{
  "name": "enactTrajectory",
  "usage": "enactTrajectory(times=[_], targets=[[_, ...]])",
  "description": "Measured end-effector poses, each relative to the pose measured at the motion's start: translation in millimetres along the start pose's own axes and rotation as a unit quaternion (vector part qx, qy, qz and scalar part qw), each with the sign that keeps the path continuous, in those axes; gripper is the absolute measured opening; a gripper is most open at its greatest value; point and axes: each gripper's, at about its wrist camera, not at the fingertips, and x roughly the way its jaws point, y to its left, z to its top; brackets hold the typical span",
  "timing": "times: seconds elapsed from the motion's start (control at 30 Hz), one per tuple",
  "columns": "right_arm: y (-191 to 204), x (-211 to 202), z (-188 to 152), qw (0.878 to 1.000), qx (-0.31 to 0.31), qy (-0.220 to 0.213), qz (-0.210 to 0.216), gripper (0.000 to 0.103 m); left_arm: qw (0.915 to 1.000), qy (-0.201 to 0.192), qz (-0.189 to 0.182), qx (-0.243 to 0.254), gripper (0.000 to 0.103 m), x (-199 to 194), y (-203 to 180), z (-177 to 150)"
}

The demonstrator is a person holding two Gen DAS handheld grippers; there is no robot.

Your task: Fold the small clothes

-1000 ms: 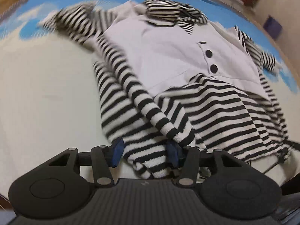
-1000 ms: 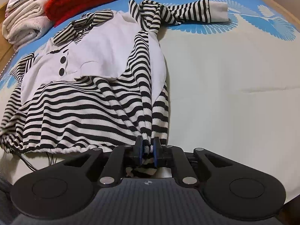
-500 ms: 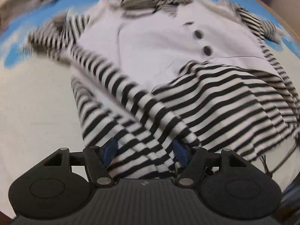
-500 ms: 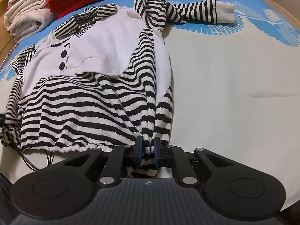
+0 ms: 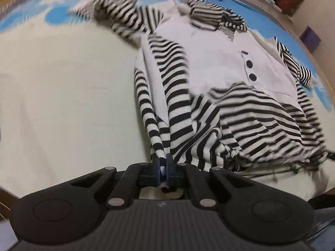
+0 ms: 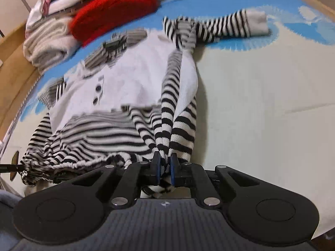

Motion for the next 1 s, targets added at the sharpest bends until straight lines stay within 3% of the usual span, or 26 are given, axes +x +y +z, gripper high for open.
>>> enactTrajectory(times=[0.1, 0.2, 0.23, 0.3, 0.33, 0.37, 0.43, 0.5, 0.53, 0.57, 0.6, 0.63, 0.73, 0.83, 0.9, 1.0], targets=[[4.0, 18.4, -4.3, 0.999, -0.010, 0.030, -0.028, 0.009, 0.9992, 0.004, -0.029, -0.029, 0.006, 11.9, 6.2, -4.1], [-2.7, 20.2, -2.6, 0.999, 0.025, 0.033, -0.018, 0.014, 0.9973, -0.005, -0.052, -0.052, 0.013, 16.2, 16.9, -0.4], [-6.8, 19.2, -1.7, 0.999, 0.044, 0.029, -0.011, 0.024, 0.9966, -0.003, -0.060, -0.056, 0.021, 16.7, 18.9, 1.8], [-12.2, 18.5, 0.5, 0.997, 0.071, 0.025, 0.004, 0.055, 0.9938, -0.006, -0.085, -0.072, 0.044, 16.5, 22.6, 5.1], [-11.7, 19.3, 1.0, 0.997, 0.078, 0.025, 0.005, 0.068, 0.9926, -0.009, -0.093, -0.077, 0.064, 18.5, 22.2, 8.0], [-10.7, 21.9, 1.4, 0.996, 0.082, 0.027, 0.004, 0.073, 0.9918, -0.011, -0.097, -0.082, 0.083, 20.4, 20.4, 9.9], [-4.7, 33.0, 0.7, 0.996, 0.082, 0.043, 0.012, 0.072, 0.9917, -0.005, -0.095, -0.087, 0.094, 27.8, 16.3, 13.1], [2.4, 45.2, 0.3, 0.995, 0.070, 0.068, 0.020, 0.069, 0.9922, 0.026, -0.094, -0.078, 0.094, 42.2, 9.8, 13.3], [8.4, 48.8, -0.5, 0.996, 0.051, 0.071, 0.018, 0.052, 0.9946, 0.022, -0.082, -0.061, 0.094, 43.1, 3.0, 12.6], [16.2, 50.5, -1.3, 0.997, 0.023, 0.069, 0.006, 0.021, 0.9965, 0.017, -0.076, -0.032, 0.059, 40.6, -6.2, 12.3], [23.3, 52.2, -1.5, 0.997, -0.003, 0.072, -0.001, 0.016, 0.9962, 0.018, -0.085, 0.002, 0.022, 37.8, -15.6, 12.0], [26.8, 51.3, -0.3, 0.998, -0.009, 0.070, -0.003, 0.014, 0.9962, 0.020, -0.084, 0.014, 0.011, 34.0, -21.0, 12.4], [34.6, 26.9, 12.1, 1.000, -0.009, 0.025, 0.003, 0.011, 0.9965, -0.011, -0.083, -0.001, 0.011, 7.8, -20.0, 24.6], [39.5, -10.8, 36.0, 0.998, 0.021, -0.045, 0.045, 0.010, 0.9921, -0.057, -0.106, -0.033, 0.007, -27.2, -10.5, 59.4], [44.8, -22.0, 52.0, 0.996, 0.027, -0.073, 0.046, 0.010, 0.9911, -0.083, -0.100, -0.032, 0.007, -42.5, -10.4, 84.2], [48.3, -14.2, 71.8, 0.996, 0.033, -0.081, 0.029, 0.010, 0.9938, -0.070, -0.080, -0.033, 0.007, -32.4, -14.4, 108.4]])
